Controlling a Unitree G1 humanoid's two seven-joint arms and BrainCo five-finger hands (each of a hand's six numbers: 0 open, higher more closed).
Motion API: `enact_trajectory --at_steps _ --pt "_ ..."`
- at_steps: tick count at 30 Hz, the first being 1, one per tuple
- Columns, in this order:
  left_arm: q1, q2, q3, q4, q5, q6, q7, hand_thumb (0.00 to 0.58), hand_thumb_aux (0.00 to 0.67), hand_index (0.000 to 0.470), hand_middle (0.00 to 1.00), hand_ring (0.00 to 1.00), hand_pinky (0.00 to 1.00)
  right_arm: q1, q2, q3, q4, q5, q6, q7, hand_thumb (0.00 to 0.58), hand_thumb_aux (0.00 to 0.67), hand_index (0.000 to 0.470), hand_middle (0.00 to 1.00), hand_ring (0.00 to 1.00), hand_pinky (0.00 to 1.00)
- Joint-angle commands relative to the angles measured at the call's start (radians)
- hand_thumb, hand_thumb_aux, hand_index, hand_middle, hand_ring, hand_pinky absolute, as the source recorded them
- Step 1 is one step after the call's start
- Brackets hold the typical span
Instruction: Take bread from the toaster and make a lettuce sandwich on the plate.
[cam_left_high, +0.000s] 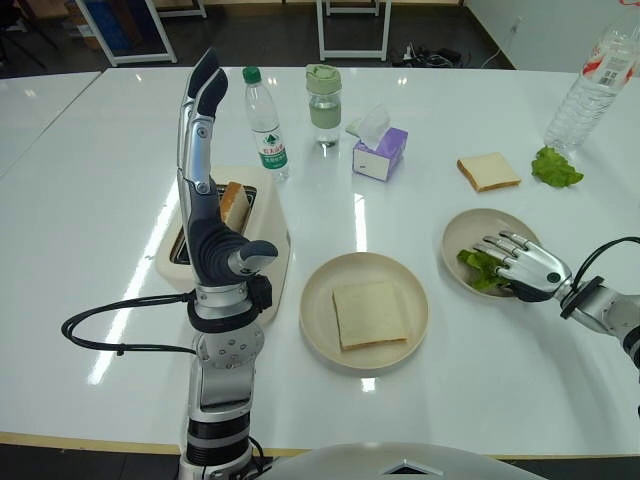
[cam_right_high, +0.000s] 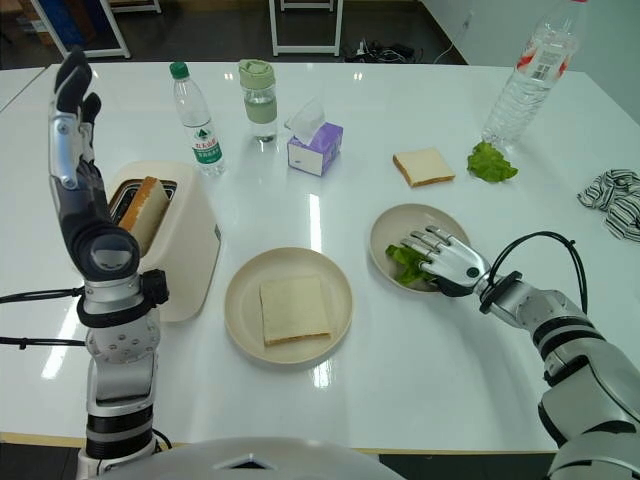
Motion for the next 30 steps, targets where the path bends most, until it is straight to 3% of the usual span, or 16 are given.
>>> enact_trajectory --at_steps 1,7,12,20,30 --pt "-0.001 -0.014 -0.006 0.017 -0.007 -0.007 0.001 0.0 0.0 0.0 0.0 0.0 0.0 0.039 -0.055 -0.088 -0.11 0.075 0.024 -0.03 0.58 0.67 0.47 0.0 0.0 0.0" --pt "-0.031 -0.035 -0.001 0.02 -0.037 -0.004 0.007 0.0 0.0 0.0 0.0 0.0 0.0 0.139 -0.089 -0.21 -0.499 0.134 0.047 0.02 0.58 0.67 0.47 0.0 0.0 0.0" --pt "-0.056 -0.038 -0.007 0.047 -0.044 -0.012 0.004 0.0 0.0 0.0 0.0 0.0 0.0 0.133 0.025 -0.181 -0.695 0.075 0.04 0.109 0.58 0.67 0.47 0.0 0.0 0.0" --pt "-0.074 -0.04 -0.03 0.08 -0.023 -0.025 0.0 0.0 0.0 0.0 0.0 0.0 0.0 0.095 0.211 -0.04 -0.741 -0.052 -0.03 0.215 0.58 0.67 0.47 0.0 0.0 0.0" --pt "-0.064 -0.05 -0.04 0.084 -0.004 -0.026 0.004 0.0 0.0 0.0 0.0 0.0 0.0 0.106 0.203 0.0 -0.687 -0.1 -0.071 0.255 0.58 0.67 0.47 0.0 0.0 0.0"
